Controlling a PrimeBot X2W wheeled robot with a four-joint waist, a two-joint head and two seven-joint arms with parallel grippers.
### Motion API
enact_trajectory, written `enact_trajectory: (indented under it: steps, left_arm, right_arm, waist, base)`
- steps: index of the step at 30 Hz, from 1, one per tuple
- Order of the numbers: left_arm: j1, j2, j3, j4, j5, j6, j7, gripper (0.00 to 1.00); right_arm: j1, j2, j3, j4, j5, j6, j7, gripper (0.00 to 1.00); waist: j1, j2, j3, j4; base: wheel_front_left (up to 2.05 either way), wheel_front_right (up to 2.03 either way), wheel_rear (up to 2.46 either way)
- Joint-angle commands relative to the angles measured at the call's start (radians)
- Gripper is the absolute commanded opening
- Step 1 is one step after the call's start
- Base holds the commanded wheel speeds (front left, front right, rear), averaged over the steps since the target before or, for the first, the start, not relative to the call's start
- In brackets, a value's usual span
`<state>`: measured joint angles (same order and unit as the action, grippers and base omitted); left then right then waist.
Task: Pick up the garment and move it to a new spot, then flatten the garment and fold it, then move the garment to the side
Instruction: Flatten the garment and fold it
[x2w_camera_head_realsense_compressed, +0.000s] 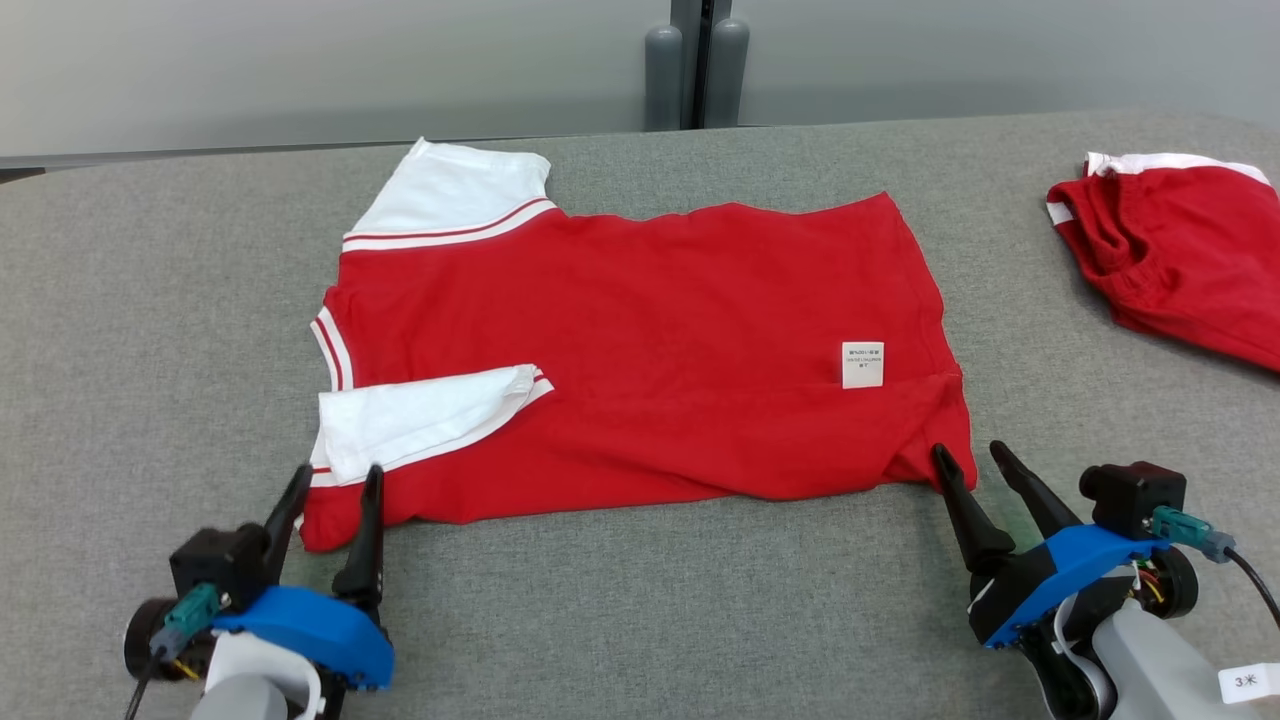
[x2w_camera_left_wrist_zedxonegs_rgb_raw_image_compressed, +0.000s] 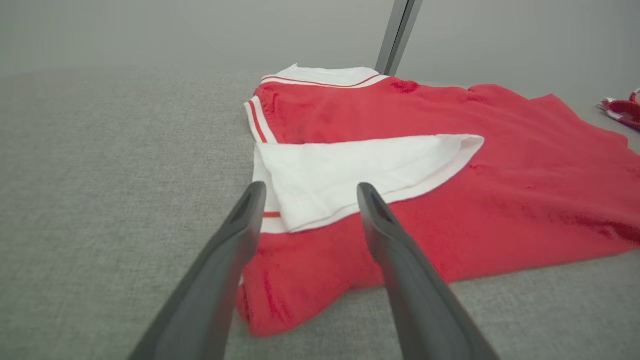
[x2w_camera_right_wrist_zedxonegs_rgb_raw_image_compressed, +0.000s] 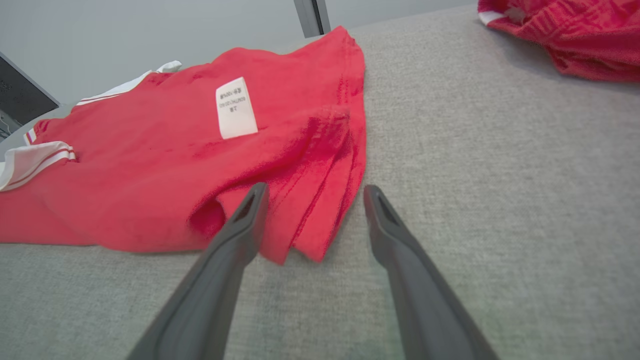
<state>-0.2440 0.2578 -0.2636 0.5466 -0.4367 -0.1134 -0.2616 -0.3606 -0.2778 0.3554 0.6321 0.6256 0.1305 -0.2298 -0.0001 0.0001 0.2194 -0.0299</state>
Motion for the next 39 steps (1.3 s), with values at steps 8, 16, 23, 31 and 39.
enact_trajectory:
  steps: [8, 16, 23, 31, 39]
  left_arm:
    - [0.038, -0.012, 0.012, 0.043, 0.009, 0.006, -0.004, 1.00]
    - [-0.021, -0.039, -0.003, 0.155, -0.024, -0.011, -0.003, 0.00]
    - [0.022, -0.035, 0.031, 0.116, -0.035, -0.015, -0.004, 0.00]
    - [0.195, -0.037, 0.082, -0.046, -0.020, 0.011, -0.004, 0.00]
    - [0.367, -0.033, 0.085, -0.218, -0.027, 0.067, 0.022, 0.00]
  right_arm:
    - [-0.037, 0.010, 0.008, 0.063, -0.026, 0.001, 0.010, 1.00]
    - [-0.064, 0.036, 0.020, 0.160, -0.029, 0.001, 0.014, 0.00]
    - [-0.011, 0.014, 0.015, 0.131, 0.012, 0.001, -0.022, 0.00]
    - [0.149, -0.045, 0.009, -0.026, 0.067, 0.000, 0.000, 0.00]
    - [0.351, -0.102, -0.072, -0.229, 0.072, 0.000, 0.126, 0.00]
  waist:
    - [0.0001, -0.0001, 0.006, 0.009]
    - [0.0001, -0.0001, -0.004, 0.021]
    - [0.0001, -0.0001, -0.061, 0.035]
    - [0.0001, -0.0001, -0.132, 0.034]
    - [0.0001, -0.0001, -0.138, 0.042]
  base:
    - [0.00, 0.00, 0.00]
    - [0.00, 0.00, 0.00]
    - [0.00, 0.00, 0.00]
    - [0.00, 0.00, 0.00]
    - [0.00, 0.00, 0.00]
